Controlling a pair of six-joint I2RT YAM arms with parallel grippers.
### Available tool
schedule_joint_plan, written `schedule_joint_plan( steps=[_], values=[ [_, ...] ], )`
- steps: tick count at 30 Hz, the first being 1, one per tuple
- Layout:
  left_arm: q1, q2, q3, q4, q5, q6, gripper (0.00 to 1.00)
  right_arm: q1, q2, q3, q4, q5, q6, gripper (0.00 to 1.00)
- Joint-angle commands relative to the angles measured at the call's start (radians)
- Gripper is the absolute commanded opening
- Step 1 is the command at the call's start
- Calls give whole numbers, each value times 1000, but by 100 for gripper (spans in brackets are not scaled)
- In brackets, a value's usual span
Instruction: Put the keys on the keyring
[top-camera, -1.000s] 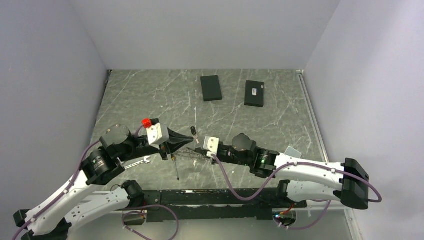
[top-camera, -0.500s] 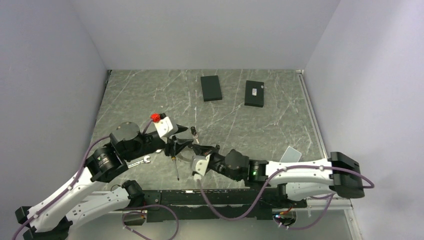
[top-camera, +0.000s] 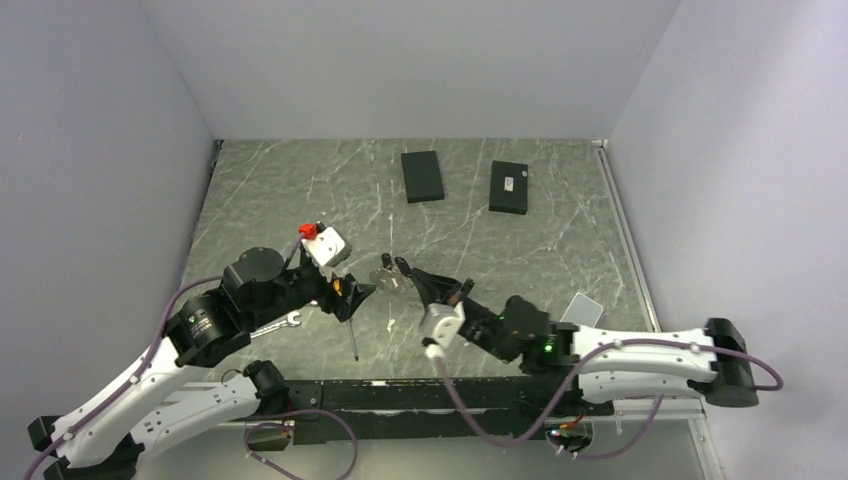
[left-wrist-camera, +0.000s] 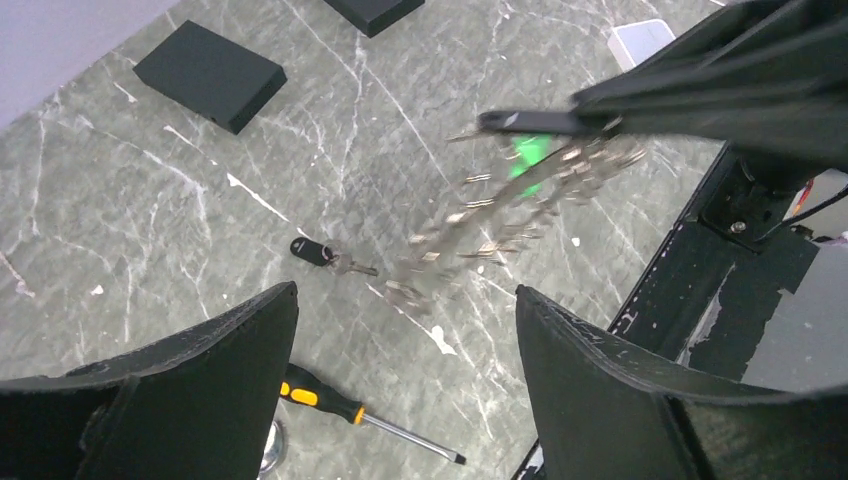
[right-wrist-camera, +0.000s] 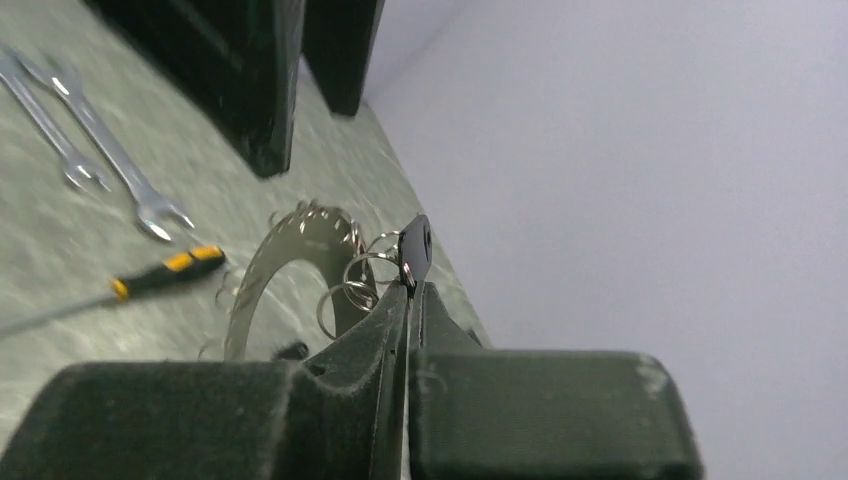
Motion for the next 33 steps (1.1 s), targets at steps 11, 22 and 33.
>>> schedule_joint_plan(
  steps=[11,22,33],
  values=[
    [0,-76,-62,140,423,32,91,-75,-247,201,-512,-392,455,0],
    [0,33,-117,242,457,-12,87,-93,-287,192,-453,-462,472,0],
    [0,123,-105,311,479,-47,0,-119,-340,124,-408,-420,526,0]
  ],
)
